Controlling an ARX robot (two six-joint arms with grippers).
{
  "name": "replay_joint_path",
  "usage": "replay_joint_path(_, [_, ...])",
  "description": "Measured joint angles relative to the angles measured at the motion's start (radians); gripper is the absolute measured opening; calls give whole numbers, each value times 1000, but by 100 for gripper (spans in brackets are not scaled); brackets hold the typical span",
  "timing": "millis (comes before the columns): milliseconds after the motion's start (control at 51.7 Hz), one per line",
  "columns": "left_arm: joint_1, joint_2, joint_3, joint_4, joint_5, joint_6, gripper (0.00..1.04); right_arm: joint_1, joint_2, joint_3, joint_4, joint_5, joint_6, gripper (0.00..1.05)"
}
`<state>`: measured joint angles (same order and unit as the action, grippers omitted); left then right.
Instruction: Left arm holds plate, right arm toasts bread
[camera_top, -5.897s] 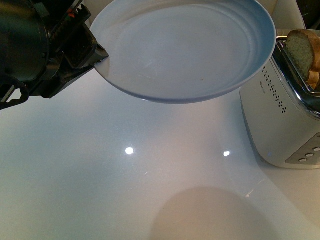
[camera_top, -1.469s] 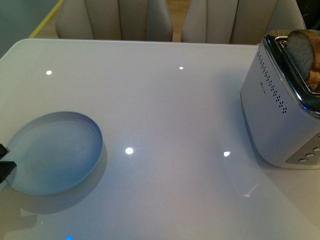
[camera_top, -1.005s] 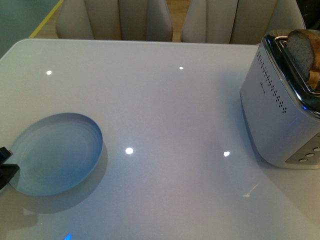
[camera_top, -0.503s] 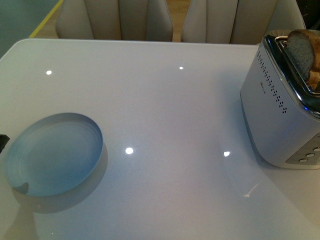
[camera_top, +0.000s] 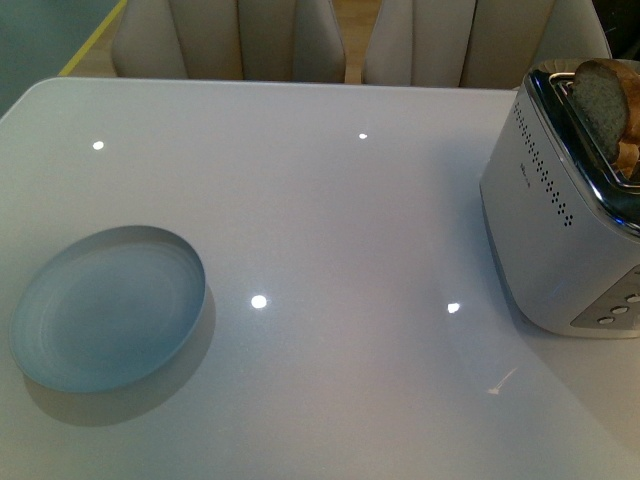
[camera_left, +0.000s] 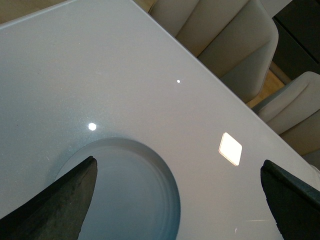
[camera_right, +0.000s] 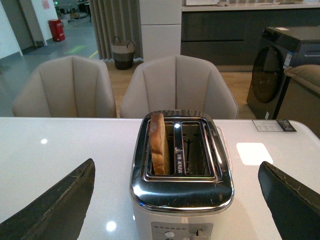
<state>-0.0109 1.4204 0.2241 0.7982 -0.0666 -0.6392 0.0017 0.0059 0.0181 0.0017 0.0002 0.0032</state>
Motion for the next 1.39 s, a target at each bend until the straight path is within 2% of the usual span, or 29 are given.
replay_joint_path(135, [-77, -91, 29, -103, -66, -18, 97, 0, 0, 0, 0, 0, 0, 96])
replay_joint_path(193, [-87, -69, 18, -9, -52, 49, 92, 0, 0, 0, 0, 0, 0, 96])
replay_joint_path(232, [-95, -35, -8, 153, -50, 152, 85, 0, 0, 0, 0, 0, 0, 96])
replay_joint_path(271, [-100, -31, -24, 233, -51, 233, 80, 0, 0, 0, 0, 0, 0, 96])
replay_joint_path(348, [-115, -81, -35, 307, -62, 412, 68, 0, 0, 0, 0, 0, 0, 96])
replay_joint_path(503, [-123, -174, -66, 291, -63, 570, 43, 0, -1, 0, 0, 0, 0, 96])
replay_joint_path(754, [-84, -357, -143, 172, -26, 616, 3, 0, -1, 0, 0, 0, 0, 96])
replay_joint_path(851, [-66, -420, -161, 123, -2, 621, 3, 0, -1, 0, 0, 0, 0, 96])
replay_joint_path(889, [-34, -455, -170, 95, 49, 623, 3, 0, -1, 0, 0, 0, 0, 96])
replay_joint_path(967, [3, -531, -184, 37, 59, 624, 3, 0, -1, 0, 0, 0, 0, 96])
replay_joint_path(1392, [6, -838, -211, -230, 66, 625, 3, 0, -1, 0, 0, 0, 0, 96])
